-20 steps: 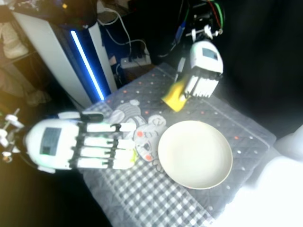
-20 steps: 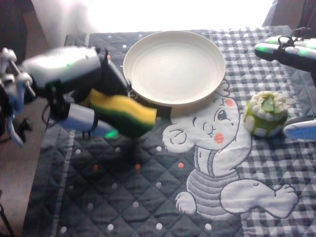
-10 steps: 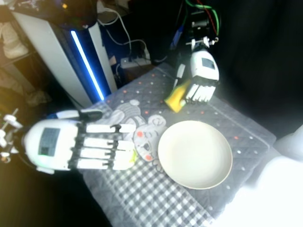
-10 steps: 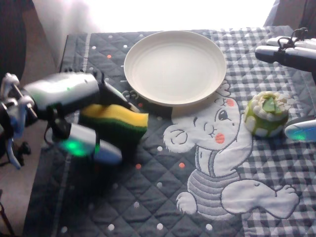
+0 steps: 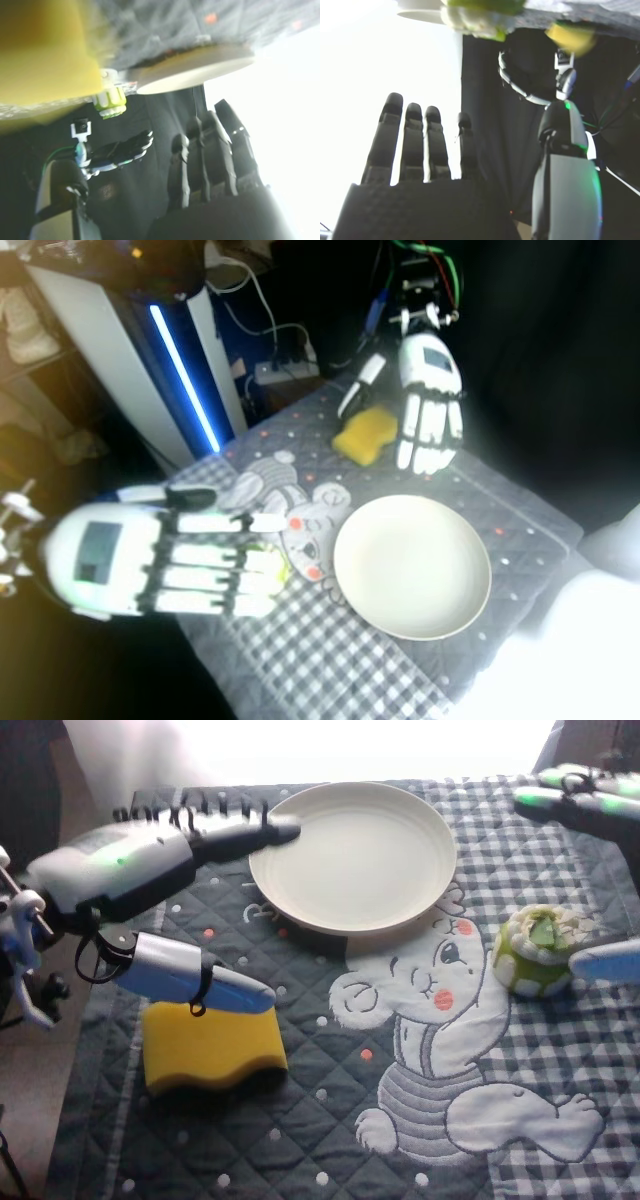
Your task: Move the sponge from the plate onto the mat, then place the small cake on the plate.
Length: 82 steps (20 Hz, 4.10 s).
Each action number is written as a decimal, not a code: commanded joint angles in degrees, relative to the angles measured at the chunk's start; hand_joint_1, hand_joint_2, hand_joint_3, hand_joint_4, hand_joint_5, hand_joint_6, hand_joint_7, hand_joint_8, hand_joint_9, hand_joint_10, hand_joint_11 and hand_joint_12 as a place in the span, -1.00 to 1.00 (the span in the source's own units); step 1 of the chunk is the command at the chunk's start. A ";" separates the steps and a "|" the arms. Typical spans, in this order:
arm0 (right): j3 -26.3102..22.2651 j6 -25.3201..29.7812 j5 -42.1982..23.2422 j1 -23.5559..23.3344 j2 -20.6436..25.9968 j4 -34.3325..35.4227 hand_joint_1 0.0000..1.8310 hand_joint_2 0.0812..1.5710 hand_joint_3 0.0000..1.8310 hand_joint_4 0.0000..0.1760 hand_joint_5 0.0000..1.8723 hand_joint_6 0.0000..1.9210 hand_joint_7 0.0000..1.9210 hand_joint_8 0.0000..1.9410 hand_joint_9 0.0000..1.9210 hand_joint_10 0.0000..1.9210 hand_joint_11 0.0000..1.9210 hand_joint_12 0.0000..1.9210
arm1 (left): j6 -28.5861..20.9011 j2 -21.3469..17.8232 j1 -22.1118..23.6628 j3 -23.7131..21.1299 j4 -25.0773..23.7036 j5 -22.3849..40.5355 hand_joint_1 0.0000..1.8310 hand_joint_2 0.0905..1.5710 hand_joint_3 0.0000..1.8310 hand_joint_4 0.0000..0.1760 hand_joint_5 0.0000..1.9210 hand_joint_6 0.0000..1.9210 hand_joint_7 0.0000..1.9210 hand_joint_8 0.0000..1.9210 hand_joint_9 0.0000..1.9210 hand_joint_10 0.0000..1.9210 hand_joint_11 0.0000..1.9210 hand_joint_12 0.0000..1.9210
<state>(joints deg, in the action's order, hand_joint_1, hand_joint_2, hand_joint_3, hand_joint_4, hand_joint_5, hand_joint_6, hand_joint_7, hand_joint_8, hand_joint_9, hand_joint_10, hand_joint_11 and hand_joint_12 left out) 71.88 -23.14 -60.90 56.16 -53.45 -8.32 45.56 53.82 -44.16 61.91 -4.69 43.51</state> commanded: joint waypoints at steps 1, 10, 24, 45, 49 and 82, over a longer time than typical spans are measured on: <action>0.63 0.43 -5.48 -1.37 -0.21 1.49 -0.29 0.12 -1.00 0.96 -0.83 -0.99 -0.91 -0.99 -0.92 -0.99 -0.86 -0.95 | 0.29 -0.66 0.83 -0.09 1.47 9.28 -0.22 -0.04 -1.00 0.80 -0.95 -0.99 -1.00 -1.00 -1.00 -1.00 -1.00 -0.99; 5.32 4.73 8.61 -8.48 -5.04 -11.60 -0.47 0.11 -1.00 0.96 -0.87 -1.00 -0.93 -0.99 -0.95 -1.00 -0.83 -0.93 | 3.94 -3.91 -4.12 -3.85 8.39 19.54 -0.22 -0.05 -1.00 1.00 -1.00 -1.00 -1.00 -1.00 -1.00 -1.00 -1.00 -1.00; 6.15 5.96 15.22 -6.26 -5.12 -10.71 0.04 0.04 -1.00 -0.28 -0.60 -1.00 -0.45 -0.96 -0.40 -0.10 -0.73 0.67 | 3.03 -4.47 -9.12 -4.72 13.02 22.61 -0.21 0.01 -0.99 0.35 -0.96 -0.99 -1.00 -1.00 -1.00 -1.00 -1.00 -1.00; 8.04 6.28 8.72 -9.38 -5.53 -7.74 0.34 0.42 -1.00 -1.00 0.08 -0.11 -0.09 0.32 -0.25 0.25 -0.40 0.63 | 2.62 -3.28 -10.28 -4.37 14.04 22.04 -0.16 0.03 -1.00 0.14 -0.92 -1.00 -0.93 -0.99 -0.96 -0.99 -0.97 -0.98; 13.05 6.27 8.72 -17.78 -10.03 -7.72 0.47 0.38 -1.00 -1.00 0.02 -0.05 0.07 0.00 -0.04 0.21 -0.23 0.42 | 2.34 -3.12 -10.33 -4.25 14.04 21.94 -0.13 0.01 -1.00 0.19 -0.92 -1.00 -0.93 -1.00 -0.97 -0.99 -0.97 -0.98; 19.46 9.45 12.64 -21.47 -17.82 -5.90 -0.16 0.13 -0.99 0.69 -0.97 -1.00 -0.86 -1.00 -0.85 -0.99 -1.00 -0.67 | -1.99 -2.76 -11.22 -3.55 13.58 26.01 -0.10 0.02 -1.00 -0.06 -0.84 -1.00 -0.88 -1.00 -0.92 -1.00 -1.00 -0.56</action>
<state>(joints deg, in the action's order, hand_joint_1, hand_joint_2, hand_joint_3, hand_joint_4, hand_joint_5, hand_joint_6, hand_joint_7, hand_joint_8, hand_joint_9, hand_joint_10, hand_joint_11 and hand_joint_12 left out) 90.41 -14.17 -39.75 36.18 -70.11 -16.29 43.90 51.11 -55.90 58.04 8.64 61.87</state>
